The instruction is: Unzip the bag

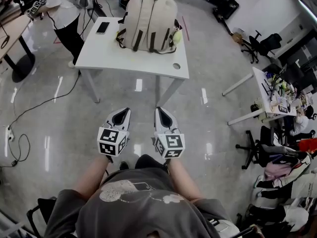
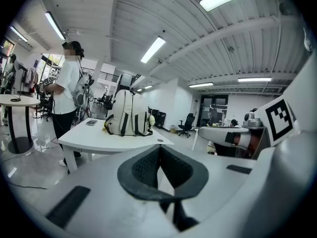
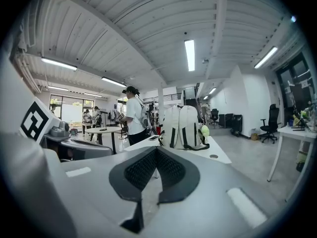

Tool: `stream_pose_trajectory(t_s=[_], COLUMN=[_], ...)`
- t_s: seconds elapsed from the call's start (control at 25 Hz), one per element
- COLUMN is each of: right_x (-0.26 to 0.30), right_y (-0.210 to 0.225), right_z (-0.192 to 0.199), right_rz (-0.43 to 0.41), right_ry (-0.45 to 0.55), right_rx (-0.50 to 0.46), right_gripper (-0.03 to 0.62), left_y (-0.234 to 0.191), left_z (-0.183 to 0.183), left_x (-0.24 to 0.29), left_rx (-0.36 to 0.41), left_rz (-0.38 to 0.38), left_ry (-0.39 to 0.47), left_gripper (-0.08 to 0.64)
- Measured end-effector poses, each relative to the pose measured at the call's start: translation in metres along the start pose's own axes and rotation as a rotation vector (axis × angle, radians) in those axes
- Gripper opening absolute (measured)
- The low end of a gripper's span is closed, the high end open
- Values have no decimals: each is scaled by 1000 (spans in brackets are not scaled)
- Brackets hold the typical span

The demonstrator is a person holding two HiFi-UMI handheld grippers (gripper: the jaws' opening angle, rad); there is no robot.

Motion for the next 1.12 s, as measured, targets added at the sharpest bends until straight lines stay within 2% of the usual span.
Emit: stream_pose_trajectory(t_s=[0.2,0.4,0.64,1.12], right_x=[13,40,89,181], right_y=[2,17,57,148], right_z=[4,5,-14,-58], right_rz=[1,-16,-34,-69], right_ry=[10,7,5,-13], right_rx=[-4,9,34,41], right_gripper=[-2,-2,-2,-1], left_y=[-7,-26,-46,-80], left_z=[8,11,-1,-35], left_x=[7,28,70,189], left_rx=[-5,-12,8,34], left_rz=[15,-12,-41,-86], left_ry=[-3,-12,-28,-37], left_gripper=[6,6,6,6])
Point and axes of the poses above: the fingertips, and each gripper's own axes: x forward along the fingers, y to its right, z out of its underside, the point moved 2 cm from there along -x, backward along the fingers, and after that the axes turned 15 degrees about x, right-handed, at the moved point
